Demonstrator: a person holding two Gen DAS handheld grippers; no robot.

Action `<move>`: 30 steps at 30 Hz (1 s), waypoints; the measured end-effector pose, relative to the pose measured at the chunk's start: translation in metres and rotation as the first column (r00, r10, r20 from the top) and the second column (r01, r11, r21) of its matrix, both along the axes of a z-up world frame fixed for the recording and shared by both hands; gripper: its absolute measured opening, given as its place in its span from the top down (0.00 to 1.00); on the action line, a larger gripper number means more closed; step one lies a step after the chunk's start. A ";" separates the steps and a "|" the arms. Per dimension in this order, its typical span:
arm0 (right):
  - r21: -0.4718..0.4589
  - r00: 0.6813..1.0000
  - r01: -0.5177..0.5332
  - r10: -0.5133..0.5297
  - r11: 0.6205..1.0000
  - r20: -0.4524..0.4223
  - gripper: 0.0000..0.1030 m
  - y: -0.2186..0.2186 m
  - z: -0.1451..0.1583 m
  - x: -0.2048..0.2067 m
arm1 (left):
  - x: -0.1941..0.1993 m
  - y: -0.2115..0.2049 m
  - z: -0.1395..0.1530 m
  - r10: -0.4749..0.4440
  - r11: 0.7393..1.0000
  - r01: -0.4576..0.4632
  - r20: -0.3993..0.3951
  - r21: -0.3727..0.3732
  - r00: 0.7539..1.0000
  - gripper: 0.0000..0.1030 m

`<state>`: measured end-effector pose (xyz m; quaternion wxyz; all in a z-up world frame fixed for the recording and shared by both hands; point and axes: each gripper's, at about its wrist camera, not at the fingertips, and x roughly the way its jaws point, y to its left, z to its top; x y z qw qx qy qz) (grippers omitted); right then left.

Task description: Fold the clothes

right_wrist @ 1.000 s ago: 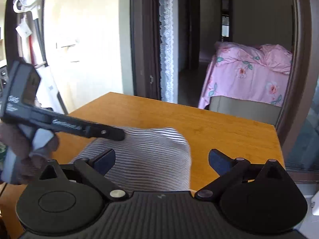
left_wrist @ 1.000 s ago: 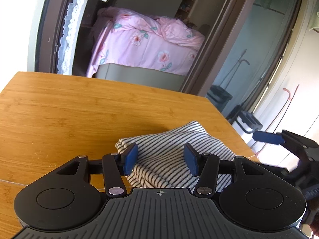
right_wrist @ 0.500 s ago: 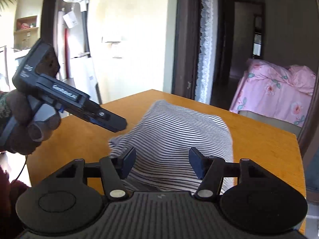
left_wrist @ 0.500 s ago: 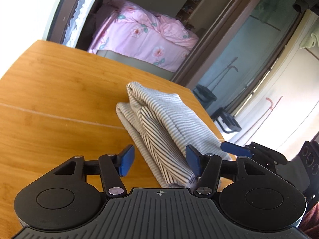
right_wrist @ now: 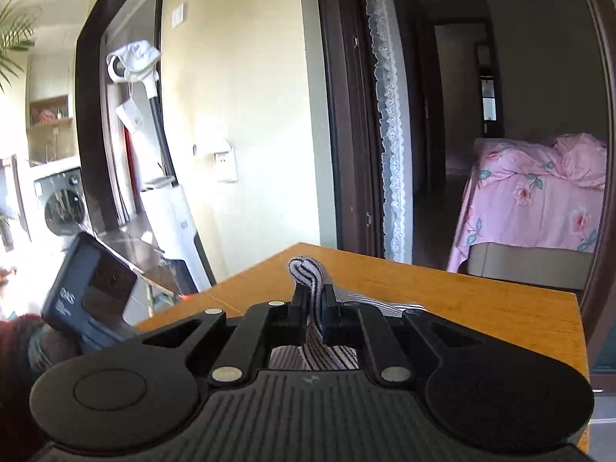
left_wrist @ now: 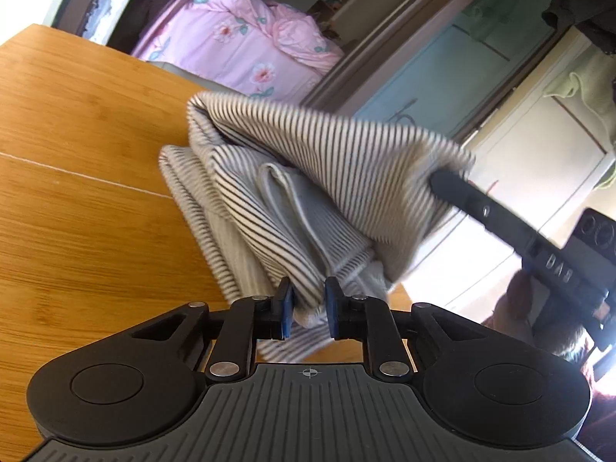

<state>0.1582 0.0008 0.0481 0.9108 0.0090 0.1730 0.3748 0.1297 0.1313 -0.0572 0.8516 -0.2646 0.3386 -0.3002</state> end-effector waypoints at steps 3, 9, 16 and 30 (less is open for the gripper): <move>-0.051 0.995 -0.062 0.059 0.997 -0.075 0.93 0.015 -0.019 0.000 | 0.003 -0.010 -0.008 -0.018 1.000 0.018 -0.011 0.004 1.000 0.82; -0.142 0.979 -0.099 0.071 0.985 -0.189 0.93 0.028 -0.071 -0.008 | -0.002 0.003 -0.020 -0.022 0.999 0.023 -0.059 0.022 0.998 0.80; -0.344 0.991 -0.135 0.122 0.929 -0.059 0.91 0.053 -0.085 -0.035 | -0.019 0.045 0.002 0.080 0.992 -0.079 -0.013 0.096 0.997 0.49; -0.398 0.992 -0.103 0.124 0.912 0.027 0.76 0.054 -0.080 -0.058 | 0.025 0.002 0.018 0.038 0.998 -0.042 0.072 0.050 0.997 0.59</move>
